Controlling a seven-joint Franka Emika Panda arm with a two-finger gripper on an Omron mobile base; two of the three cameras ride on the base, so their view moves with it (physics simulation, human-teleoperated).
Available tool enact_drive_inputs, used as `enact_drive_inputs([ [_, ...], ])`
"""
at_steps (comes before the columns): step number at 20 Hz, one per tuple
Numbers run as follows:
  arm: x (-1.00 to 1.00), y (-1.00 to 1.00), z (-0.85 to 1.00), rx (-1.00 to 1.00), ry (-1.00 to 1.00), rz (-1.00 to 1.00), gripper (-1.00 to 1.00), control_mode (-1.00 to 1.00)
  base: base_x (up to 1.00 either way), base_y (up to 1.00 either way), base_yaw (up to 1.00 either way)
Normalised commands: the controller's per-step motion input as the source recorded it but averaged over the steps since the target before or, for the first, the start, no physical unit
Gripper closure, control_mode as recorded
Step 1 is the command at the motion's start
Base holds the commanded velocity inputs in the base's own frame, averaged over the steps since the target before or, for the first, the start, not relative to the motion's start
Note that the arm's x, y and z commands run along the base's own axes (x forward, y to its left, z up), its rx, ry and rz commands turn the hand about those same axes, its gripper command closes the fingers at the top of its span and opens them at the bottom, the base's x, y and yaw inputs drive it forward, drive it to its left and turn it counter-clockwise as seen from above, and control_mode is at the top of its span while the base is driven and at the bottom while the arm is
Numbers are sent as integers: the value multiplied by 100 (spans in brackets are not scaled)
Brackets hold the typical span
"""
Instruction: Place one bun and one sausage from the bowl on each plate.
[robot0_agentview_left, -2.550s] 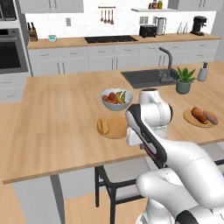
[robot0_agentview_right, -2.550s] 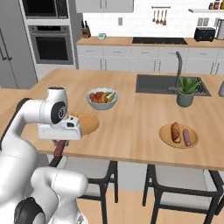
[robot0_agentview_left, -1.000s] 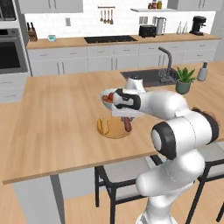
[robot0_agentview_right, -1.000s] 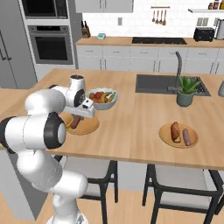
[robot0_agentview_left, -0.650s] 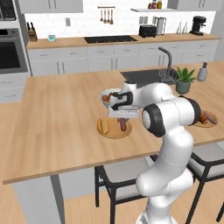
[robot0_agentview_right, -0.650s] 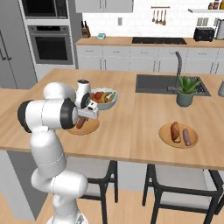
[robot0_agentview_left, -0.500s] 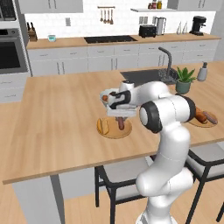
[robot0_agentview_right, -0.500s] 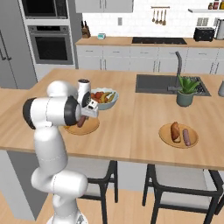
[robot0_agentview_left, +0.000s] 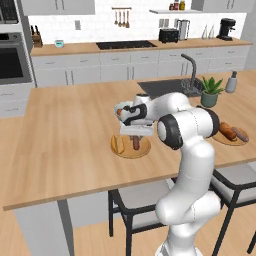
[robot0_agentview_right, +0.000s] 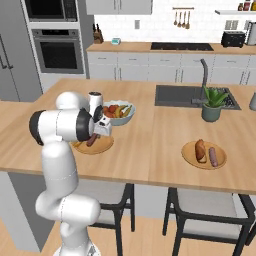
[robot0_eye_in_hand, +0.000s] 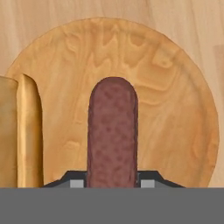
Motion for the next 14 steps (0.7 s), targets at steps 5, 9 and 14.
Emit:
enact_drive_inputs([
  [5,-7,0,0,0,-6,0,-100,-100,0,0,0],
  [9,0,0,12,-1,-11,0,-100,-100,0,0,0],
  [14,-73,-18,62,0,-15,-2,-100,-100,0,0,0],
])
